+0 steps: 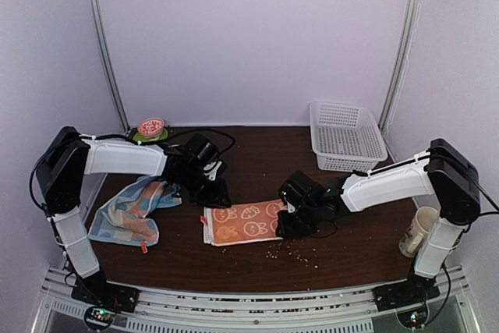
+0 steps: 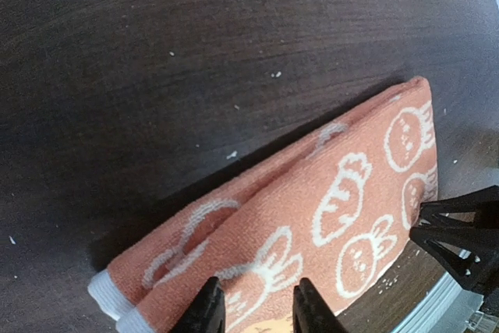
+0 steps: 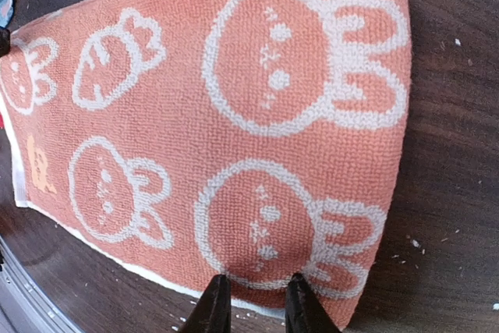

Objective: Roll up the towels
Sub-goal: Smooth out the towel at the center of the board, then pick up the towel from the center of the board.

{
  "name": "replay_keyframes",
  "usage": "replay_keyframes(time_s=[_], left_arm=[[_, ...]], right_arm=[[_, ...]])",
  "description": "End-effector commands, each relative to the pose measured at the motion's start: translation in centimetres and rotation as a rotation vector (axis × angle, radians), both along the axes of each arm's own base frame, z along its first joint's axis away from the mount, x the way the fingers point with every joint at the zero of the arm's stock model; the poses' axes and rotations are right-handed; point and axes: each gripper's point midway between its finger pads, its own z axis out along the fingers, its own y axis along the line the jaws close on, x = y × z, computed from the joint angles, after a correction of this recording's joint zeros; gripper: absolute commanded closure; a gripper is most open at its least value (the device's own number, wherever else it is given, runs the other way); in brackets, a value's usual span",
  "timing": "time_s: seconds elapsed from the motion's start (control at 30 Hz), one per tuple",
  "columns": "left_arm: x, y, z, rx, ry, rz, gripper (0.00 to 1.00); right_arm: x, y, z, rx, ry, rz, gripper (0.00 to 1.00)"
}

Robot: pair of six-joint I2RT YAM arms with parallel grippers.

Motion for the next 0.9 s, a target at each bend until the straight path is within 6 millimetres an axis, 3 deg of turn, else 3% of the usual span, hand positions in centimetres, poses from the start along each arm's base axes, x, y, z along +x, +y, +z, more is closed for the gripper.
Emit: replay_keyframes(time_s=[0.0,0.17,0.37,0.5,0.6,0.7,0.77,0.87], left_arm=[[0.5,0.9,-2.1,0.023,0.019,-0.001,0.70],[1.0,1.8,-4.1,0.043,0.048,0.015,0.73],[1.8,3.1,-5.4,0.070,0.062,0.039,0.75],[2.3,3.3,-3.4,0.054,0.022,0.039,0.66],[2.0,2.9,-0.8,0.003,-0.013,0.028,0.53],[1.3,2.6,1.6,-0.041,-0.049,0.013,0.47],[0.7,2.4,2.8,-0.058,-0.068,0.005,0.46],[-0.1,2.6,3.5,-0.053,-0.093,-0.002,0.46]], right_arm=[[-1.2,-0.5,-1.5,-0.013,0.026,-0.014,0.73],[-2.8,-1.2,-2.6,-0.025,0.051,-0.011,0.73],[-3.0,-1.4,-1.7,-0.020,0.034,-0.001,0.73],[-2.8,-1.2,-0.2,-0.016,0.013,0.025,0.69],[-1.9,-0.7,3.3,0.042,-0.049,0.011,0.58],[-0.8,-0.8,5.7,0.084,-0.086,-0.030,0.51],[0.2,-1.3,6.0,0.095,-0.092,-0.080,0.50],[1.1,-2.4,4.9,0.132,-0.059,-0.153,0.50]])
